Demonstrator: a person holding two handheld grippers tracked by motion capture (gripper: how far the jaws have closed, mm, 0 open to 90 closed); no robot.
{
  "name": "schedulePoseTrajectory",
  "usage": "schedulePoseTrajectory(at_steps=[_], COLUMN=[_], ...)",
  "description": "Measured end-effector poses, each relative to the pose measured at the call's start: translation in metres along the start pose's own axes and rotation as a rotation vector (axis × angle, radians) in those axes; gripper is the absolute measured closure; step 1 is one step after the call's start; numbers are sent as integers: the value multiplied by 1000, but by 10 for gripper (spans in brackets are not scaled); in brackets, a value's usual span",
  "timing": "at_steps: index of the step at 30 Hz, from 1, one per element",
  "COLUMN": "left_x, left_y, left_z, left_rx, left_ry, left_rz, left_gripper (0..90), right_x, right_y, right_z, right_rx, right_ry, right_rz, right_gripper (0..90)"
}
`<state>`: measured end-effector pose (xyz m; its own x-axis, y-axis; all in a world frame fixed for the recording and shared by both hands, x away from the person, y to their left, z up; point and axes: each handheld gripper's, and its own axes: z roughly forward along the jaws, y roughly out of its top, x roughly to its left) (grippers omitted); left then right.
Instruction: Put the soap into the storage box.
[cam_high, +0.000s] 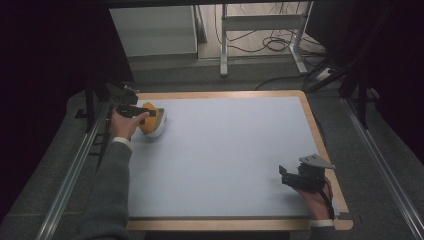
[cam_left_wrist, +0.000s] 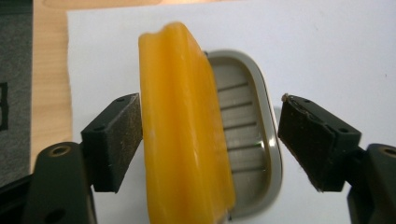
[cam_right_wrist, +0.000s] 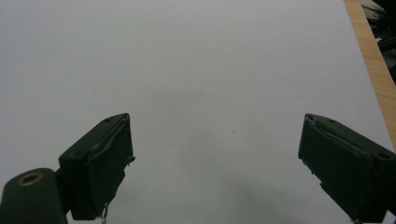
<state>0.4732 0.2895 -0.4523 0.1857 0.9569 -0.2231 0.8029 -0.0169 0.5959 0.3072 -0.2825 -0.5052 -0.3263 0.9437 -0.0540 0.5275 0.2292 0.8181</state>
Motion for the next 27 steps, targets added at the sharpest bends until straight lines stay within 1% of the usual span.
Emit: schedulePoseTrajectory(at_steps=[1,2,3,4,6,7,9,10,11,12,13,15,16,17,18,19,20,21,22,24,25,26,27], left_x=[-1,-1,-2,-2,-5,-7,-10,-10,-16,-16,-23,-29,-31,-31,-35,-35,-36,-38,-39,-43,-44,-44,-46], left_y=[-2,-2,-4,-8,-11,-13,-17,-17,-23,-23,-31,-40,-45,-45,-55,-55,-60,-69,-74,-84,-89,-89,-94], left_z=[-3,-3,-6,-12,-19,-23,-29,-29,-33,-33,-35,-37,-38,-38,-41,-41,-42,-42,-42,-43,-44,-44,-44], left_rx=[0,0,-2,-21,-41,-56,-74,-74,-67,-67,-72,-86,-96,-96,-121,-121,-125,-123,-117,-127,-130,-130,-127], left_ry=[-13,-13,-24,-66,-77,-80,-121,-121,-164,-164,-204,-230,-237,-237,-227,-227,-242,-273,-268,-259,-271,-271,-285], left_rz=[9,9,25,35,50,65,85,85,120,120,151,171,182,182,199,199,195,191,202,210,213,213,217], left_gripper=[203,198,198,195,183,181,181,180,180,181,183,188,196,210,227,229,229,228,221,221,225,226,226], right_x=[0,0,0,0,1,1,1,2,2,2,2,2,2,2,2,2,2,3,3,4,4,4,4], right_y=[0,0,0,0,0,0,0,0,1,1,1,1,1,1,1,1,1,1,2,2,2,2,2], right_z=[0,0,0,1,1,1,0,0,0,0,0,0,0,0,-1,-1,-1,-1,-1,-1,-1,-1,-1], right_rx=[0,0,0,1,2,1,0,-1,-2,-2,-4,-4,-4,-4,-4,-5,-5,-6,-7,-6,-5,-5,-5], right_ry=[0,0,-1,-2,-2,-3,-3,-5,-3,-3,-3,-4,-5,-5,-6,-5,-5,-3,-2,-2,-2,-2,-2], right_rz=[-2,-2,-2,-5,-7,-8,-8,-9,-9,-9,-10,-11,-11,-11,-12,-12,-12,-14,-16,-17,-17,-17,-17], right_gripper=[102,102,102,102,101,102,101,101,101,101,101,101,101,101,101,101,101,101,102,101,102,101,101])
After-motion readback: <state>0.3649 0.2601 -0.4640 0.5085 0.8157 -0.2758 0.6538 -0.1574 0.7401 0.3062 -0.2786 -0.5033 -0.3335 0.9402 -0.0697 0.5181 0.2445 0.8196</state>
